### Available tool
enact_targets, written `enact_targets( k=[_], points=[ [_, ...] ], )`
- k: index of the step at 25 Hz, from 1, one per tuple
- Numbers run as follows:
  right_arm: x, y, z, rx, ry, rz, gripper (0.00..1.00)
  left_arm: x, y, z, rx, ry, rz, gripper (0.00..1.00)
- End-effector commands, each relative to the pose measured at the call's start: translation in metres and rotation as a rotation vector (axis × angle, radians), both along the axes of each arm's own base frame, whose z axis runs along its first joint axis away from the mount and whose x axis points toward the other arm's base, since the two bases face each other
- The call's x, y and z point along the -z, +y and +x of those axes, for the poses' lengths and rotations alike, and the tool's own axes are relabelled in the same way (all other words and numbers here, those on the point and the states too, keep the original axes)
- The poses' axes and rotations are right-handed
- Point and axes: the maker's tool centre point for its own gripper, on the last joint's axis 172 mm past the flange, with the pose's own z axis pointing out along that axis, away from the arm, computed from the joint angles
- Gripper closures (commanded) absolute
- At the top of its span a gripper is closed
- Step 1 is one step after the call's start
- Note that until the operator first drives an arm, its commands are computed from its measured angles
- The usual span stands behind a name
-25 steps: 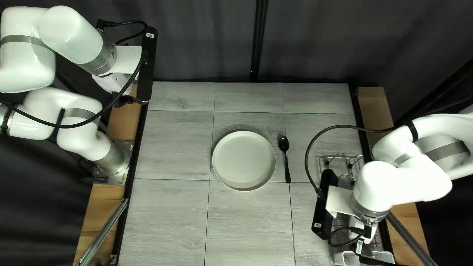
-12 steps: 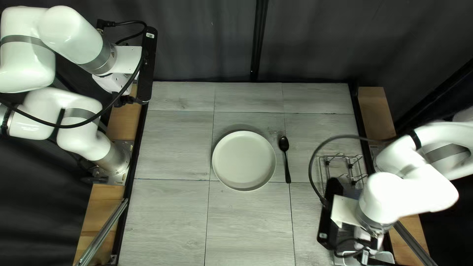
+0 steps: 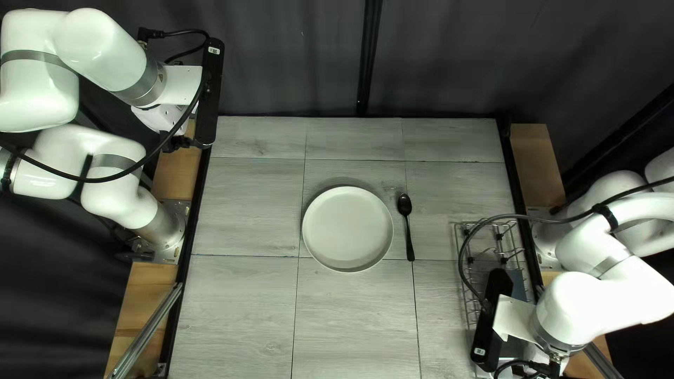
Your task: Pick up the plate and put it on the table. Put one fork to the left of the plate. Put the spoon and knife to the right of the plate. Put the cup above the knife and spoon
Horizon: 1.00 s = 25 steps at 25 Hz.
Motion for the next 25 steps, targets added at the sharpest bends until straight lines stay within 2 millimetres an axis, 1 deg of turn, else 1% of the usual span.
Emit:
enact_targets(
  k=[1, 5, 15, 19, 23, 25],
  points=[
    [0.001, 0.000, -0.009, 0.015, -0.011, 0.001, 0.00, 0.000, 0.000, 0.000, 0.000, 0.000, 0.000, 0.00],
    [0.002, 0.003, -0.010, 0.018, -0.020, -0.008, 0.00, 0.000, 0.000, 0.000, 0.000, 0.000, 0.000, 0.00],
    [0.009, 0.002, -0.027, 0.004, -0.033, -0.007, 0.00, 0.000, 0.000, 0.000, 0.000, 0.000, 0.000, 0.00],
    [0.012, 0.003, -0.028, -0.001, -0.035, -0.006, 0.00, 0.000, 0.000, 0.000, 0.000, 0.000, 0.000, 0.00],
    [0.010, 0.005, -0.029, -0.006, -0.039, -0.007, 0.00, 0.000, 0.000, 0.000, 0.000, 0.000, 0.000, 0.00],
    [0.016, 0.006, -0.030, -0.021, -0.038, -0.013, 0.00, 0.000, 0.000, 0.000, 0.000, 0.000, 0.000, 0.00]
  ],
)
